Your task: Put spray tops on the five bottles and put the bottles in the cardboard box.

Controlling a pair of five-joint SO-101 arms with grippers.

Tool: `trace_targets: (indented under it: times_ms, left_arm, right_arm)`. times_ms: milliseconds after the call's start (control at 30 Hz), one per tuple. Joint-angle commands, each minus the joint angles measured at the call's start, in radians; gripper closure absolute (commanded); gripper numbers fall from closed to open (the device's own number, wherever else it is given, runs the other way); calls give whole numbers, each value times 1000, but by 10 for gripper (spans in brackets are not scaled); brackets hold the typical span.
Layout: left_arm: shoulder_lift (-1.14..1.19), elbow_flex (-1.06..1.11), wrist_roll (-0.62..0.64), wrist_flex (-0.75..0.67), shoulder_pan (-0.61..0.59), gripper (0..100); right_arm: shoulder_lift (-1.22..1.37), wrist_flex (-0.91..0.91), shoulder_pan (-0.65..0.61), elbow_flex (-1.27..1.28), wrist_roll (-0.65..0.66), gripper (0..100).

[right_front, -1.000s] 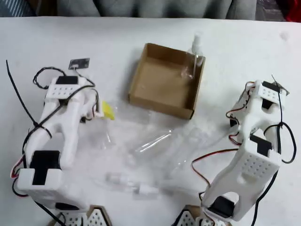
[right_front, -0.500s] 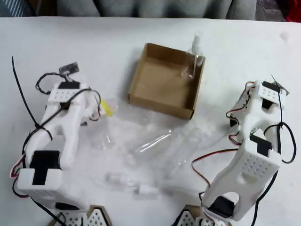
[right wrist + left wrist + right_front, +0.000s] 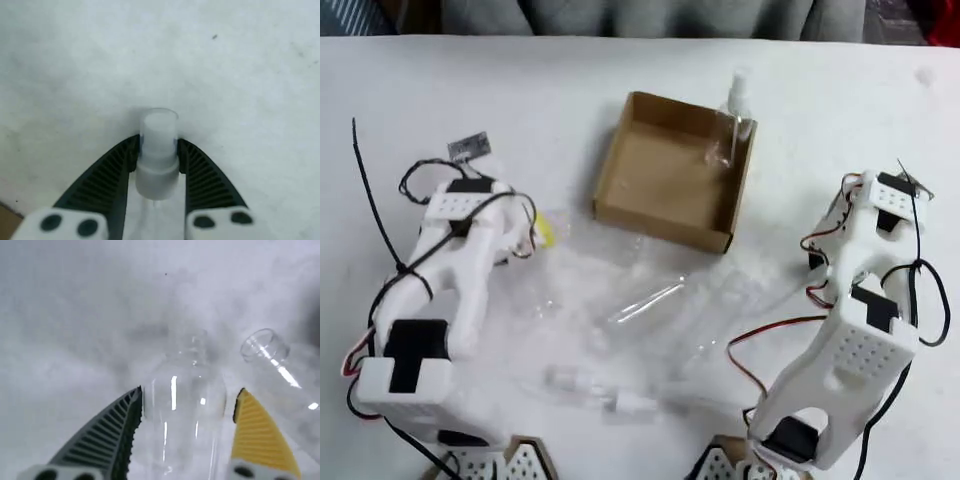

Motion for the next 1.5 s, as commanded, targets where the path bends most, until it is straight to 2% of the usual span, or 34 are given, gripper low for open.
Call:
trace_targets:
  times_ms: [0, 133, 333, 433, 567, 667, 867, 967, 1067, 1333, 1467]
  left_arm:
    - [-16, -5, -11, -9, 2, 714]
    - [-7, -5, -11, 14, 19, 714]
    - [-5, -3, -14, -32, 24, 717]
    - [-4, -2, -18, -37, 24, 794]
    - [-4, 6, -18, -38, 25, 980]
    - [-4, 9, -20, -43, 27, 954]
    - [-28, -26, -20, 14, 18, 980]
    - [-99, -69, -81, 112, 16, 980]
    - [-228, -58, -141, 163, 18, 980]
    - [-647, 49, -149, 160, 24, 980]
    - [-800, 107, -149, 100, 25, 980]
  right_arm:
    - [7, -2, -25, -20, 18, 983]
    - [7, -4, -25, -20, 20, 983]
    - [7, -4, -27, -20, 20, 983]
    - [7, -4, -27, -20, 21, 983]
    - [7, -4, -25, -20, 21, 983]
    - [7, -4, -25, -20, 21, 983]
    - [1, -4, -18, -26, 25, 983]
    - [-30, 27, 4, -77, 49, 983]
    - [-87, 139, 35, -176, 149, 983]
    - [-239, 397, 47, -391, 356, 983]
    - [-355, 412, 50, -382, 423, 983]
